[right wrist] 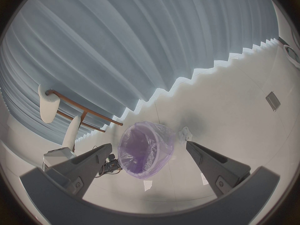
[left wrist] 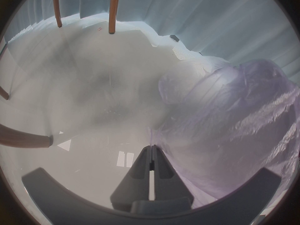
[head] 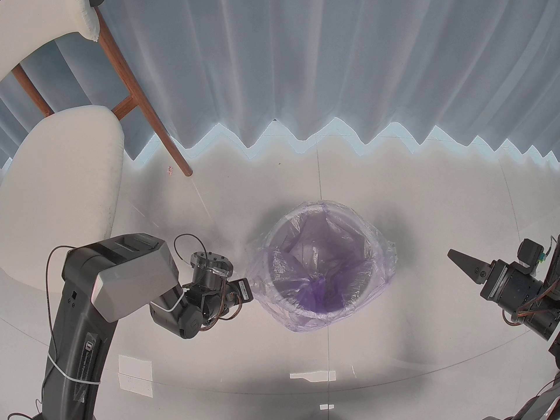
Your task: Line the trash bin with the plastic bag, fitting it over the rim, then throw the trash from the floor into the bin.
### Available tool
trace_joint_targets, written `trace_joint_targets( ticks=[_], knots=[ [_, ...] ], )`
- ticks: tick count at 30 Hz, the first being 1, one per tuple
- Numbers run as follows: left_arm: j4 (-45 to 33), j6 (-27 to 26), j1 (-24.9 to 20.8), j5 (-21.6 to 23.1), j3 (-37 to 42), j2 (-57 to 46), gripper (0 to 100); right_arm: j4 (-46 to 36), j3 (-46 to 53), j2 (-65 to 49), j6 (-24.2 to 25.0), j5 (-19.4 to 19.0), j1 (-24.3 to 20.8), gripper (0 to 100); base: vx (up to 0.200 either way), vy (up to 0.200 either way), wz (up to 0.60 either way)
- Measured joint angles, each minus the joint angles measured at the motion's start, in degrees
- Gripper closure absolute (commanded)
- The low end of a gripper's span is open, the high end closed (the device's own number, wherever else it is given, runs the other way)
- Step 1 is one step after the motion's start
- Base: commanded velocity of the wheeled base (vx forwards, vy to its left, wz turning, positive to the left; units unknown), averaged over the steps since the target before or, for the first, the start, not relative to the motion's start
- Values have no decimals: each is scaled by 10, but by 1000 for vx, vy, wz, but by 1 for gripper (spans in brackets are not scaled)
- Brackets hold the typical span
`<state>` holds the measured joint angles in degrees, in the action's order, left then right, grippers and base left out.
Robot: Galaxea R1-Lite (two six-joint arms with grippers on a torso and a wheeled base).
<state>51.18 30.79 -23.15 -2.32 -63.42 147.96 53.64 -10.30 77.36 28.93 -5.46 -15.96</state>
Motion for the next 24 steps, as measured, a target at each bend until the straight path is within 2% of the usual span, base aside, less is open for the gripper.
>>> trace_joint_targets(
  ticks=[3, 4, 13, 18, 24],
  knots=[
    [19, 1, -4, 1, 1, -3, 100, 0, 1, 0, 0, 0, 0, 0, 0, 0, 0],
    [24, 1, -5, 2, 4, -6, 0, 0, 2, 0, 0, 0, 0, 0, 0, 0, 0],
    [32, -1, -5, 16, 71, -39, 0, 0, 12, 0, -2, 0, 1, 0, 0, 0, 0],
    [47, -1, 0, 22, 157, -70, 0, -7, 22, 5, -1, 5, 4, 0, 0, 0, 0],
    [110, -2, 2, 27, 287, -148, 0, -12, 22, 41, 6, 10, 19, 0, 0, 0, 0]
  ],
)
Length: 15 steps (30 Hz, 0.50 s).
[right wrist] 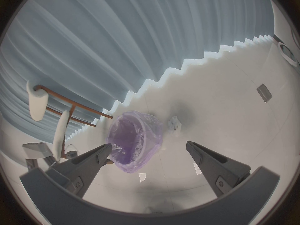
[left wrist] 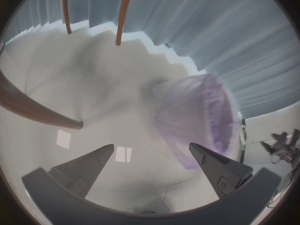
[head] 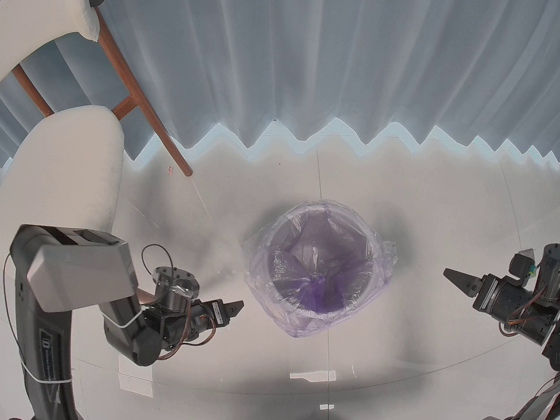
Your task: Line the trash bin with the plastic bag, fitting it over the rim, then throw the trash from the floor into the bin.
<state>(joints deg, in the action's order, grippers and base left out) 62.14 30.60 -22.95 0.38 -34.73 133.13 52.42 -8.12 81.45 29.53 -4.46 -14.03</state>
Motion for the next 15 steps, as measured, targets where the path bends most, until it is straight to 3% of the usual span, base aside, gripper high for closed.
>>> trace_joint_targets(
  ticks=[5, 11, 15],
  knots=[
    [82, -9, -6, 20, 100, -85, 0, 11, -17, 82, 13, 1, 16, 0, 0, 0, 0],
    [240, -30, -14, 42, 188, -176, 0, 79, -50, 202, 25, 2, 28, 0, 0, 0, 0],
    [267, -37, -17, 62, 228, -245, 0, 114, -72, 269, 31, 3, 30, 0, 0, 0, 0]
  ],
)
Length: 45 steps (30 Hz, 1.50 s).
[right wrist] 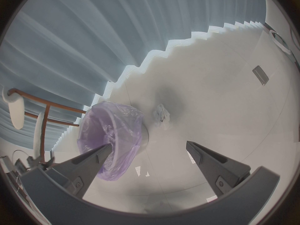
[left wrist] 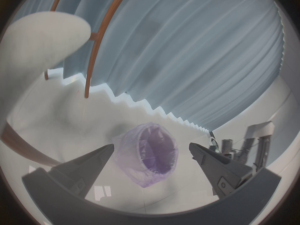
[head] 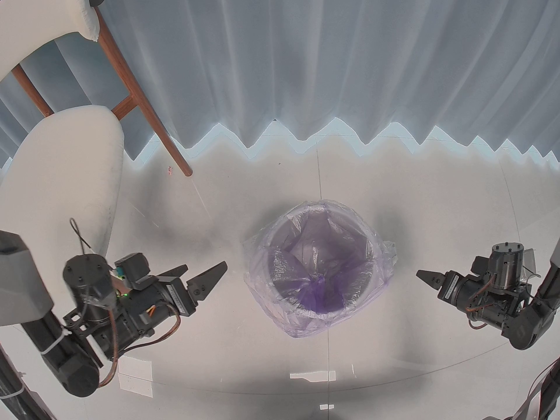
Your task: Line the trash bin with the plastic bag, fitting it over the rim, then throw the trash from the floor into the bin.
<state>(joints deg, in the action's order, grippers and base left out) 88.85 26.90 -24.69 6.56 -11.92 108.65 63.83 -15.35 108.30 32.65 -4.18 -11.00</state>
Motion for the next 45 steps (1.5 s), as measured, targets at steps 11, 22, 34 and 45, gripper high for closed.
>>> trace_joint_targets(
  ticks=[11, 22, 34, 45],
  knots=[
    [-6, -46, 26, 45, 103, -195, 0, 44, -93, 125, 112, 23, -24, 0, 0, 0, 0],
    [-4, -52, 80, 54, 109, -264, 0, 46, -183, 210, 137, 58, -53, 0, 0, 0, 0],
    [-8, -51, 93, 53, 109, -283, 0, 45, -233, 262, 140, 75, -56, 100, 0, 0, 0],
    [-9, -54, 93, 51, 109, -286, 0, 42, -259, 290, 103, 84, -56, 100, 0, 0, 0]
  ],
)
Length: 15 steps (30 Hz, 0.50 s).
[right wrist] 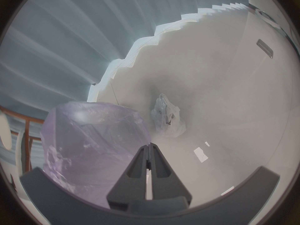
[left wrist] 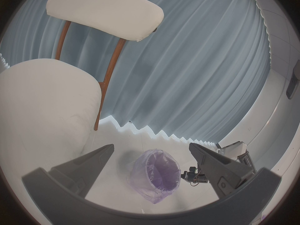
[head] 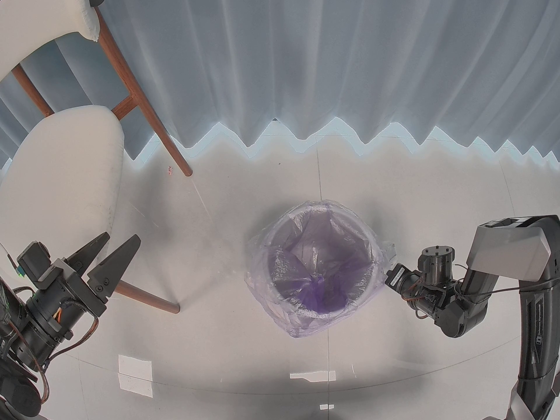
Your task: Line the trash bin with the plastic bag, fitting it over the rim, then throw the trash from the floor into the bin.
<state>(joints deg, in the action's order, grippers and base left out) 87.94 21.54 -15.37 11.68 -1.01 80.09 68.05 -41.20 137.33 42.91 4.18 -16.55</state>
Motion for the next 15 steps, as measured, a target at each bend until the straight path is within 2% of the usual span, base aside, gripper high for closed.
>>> trace_joint_targets(
  ticks=[9, 15],
  knots=[
    [0, -1, 0, -2, 0, 0, 0, 13, -36, 52, -157, 1, 1, 100, 0, 0, 0],
    [0, -3, 0, -4, 0, 0, 0, 10, -91, 93, -218, -3, 1, 100, 0, 0, 0]
  ],
)
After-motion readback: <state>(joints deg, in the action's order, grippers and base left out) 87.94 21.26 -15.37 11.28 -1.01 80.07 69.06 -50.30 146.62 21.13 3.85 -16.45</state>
